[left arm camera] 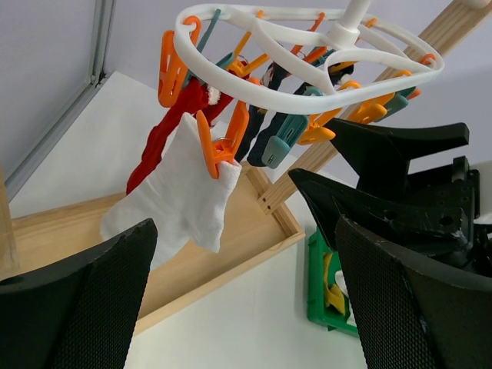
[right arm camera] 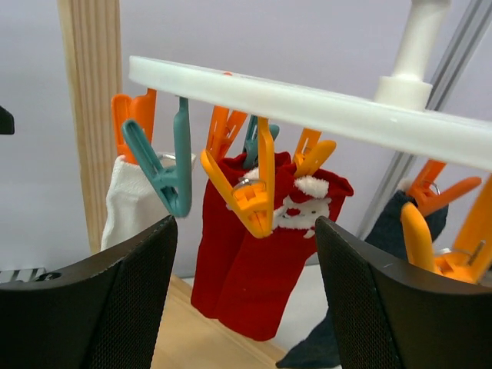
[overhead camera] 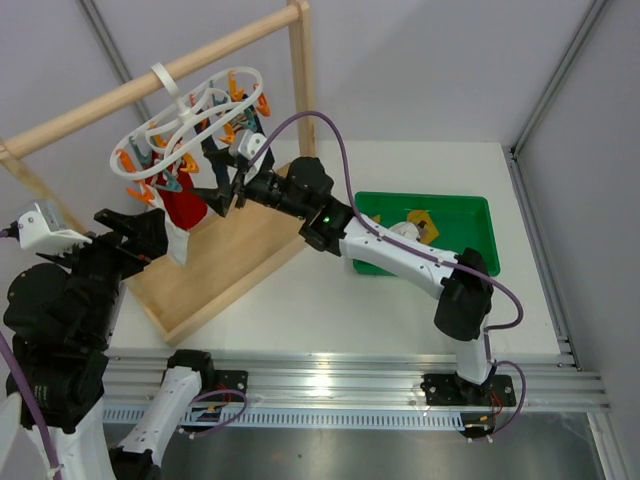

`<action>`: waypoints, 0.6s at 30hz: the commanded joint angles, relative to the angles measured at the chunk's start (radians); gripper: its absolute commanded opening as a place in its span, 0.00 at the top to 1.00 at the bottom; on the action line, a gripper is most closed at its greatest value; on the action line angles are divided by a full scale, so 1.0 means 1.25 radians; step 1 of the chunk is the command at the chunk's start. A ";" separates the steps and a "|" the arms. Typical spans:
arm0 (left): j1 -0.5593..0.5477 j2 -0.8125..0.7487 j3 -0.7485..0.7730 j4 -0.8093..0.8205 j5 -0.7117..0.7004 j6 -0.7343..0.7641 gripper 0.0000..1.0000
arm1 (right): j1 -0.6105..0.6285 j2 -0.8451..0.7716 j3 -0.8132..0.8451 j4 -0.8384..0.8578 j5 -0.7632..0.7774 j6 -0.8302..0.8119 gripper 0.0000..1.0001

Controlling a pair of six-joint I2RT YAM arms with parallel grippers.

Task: Clip the socks to the hanger
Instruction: Open the clamp at the hanger.

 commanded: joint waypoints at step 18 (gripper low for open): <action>0.008 0.068 0.038 0.056 0.138 -0.018 0.07 | -0.004 0.068 0.128 0.061 -0.081 0.018 0.69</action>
